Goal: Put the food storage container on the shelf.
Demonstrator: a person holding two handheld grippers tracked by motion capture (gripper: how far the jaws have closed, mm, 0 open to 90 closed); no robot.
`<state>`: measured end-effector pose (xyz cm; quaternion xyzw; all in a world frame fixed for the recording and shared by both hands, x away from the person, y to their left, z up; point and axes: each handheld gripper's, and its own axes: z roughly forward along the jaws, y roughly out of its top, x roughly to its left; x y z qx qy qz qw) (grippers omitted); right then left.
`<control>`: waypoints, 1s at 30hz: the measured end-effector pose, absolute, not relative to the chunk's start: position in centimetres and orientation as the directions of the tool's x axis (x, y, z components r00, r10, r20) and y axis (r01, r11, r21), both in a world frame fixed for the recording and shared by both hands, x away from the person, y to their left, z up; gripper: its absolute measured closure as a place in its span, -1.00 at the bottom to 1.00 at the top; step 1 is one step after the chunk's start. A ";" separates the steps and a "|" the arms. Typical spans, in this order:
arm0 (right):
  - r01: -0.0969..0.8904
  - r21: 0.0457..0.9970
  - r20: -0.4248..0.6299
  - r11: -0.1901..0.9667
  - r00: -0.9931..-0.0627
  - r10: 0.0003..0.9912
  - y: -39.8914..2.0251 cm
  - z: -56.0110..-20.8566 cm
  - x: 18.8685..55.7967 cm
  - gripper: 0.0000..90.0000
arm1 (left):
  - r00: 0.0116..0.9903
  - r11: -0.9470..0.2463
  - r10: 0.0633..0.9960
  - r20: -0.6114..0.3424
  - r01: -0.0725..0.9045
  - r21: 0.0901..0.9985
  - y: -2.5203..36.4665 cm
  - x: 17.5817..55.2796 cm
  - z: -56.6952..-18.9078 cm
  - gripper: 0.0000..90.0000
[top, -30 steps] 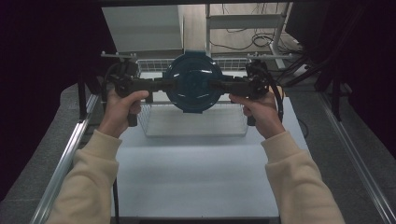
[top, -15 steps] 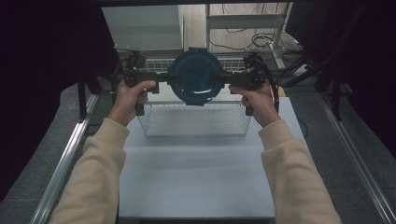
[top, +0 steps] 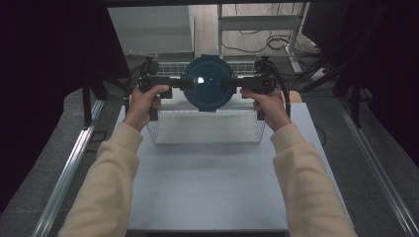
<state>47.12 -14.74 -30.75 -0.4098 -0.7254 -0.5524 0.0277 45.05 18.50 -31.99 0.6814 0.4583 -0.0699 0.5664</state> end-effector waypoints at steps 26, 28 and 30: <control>0.788 0.600 0.693 -0.138 -0.425 0.582 -14.2 -32.7 50.1 -0.29 | 0.438 0.214 0.487 -0.756 0.779 0.590 18.5 48.5 -35.1 -0.33; 0.762 0.635 0.647 -0.125 -0.437 0.625 -13.9 -32.3 49.6 -0.38 | 0.442 0.214 0.515 -0.734 0.764 0.609 18.4 48.3 -34.9 -0.44; 0.736 0.666 0.598 -0.123 -0.427 0.678 -13.7 -31.8 48.9 -0.53 | 0.444 0.217 0.570 -0.691 0.730 0.648 18.3 47.9 -34.6 -0.50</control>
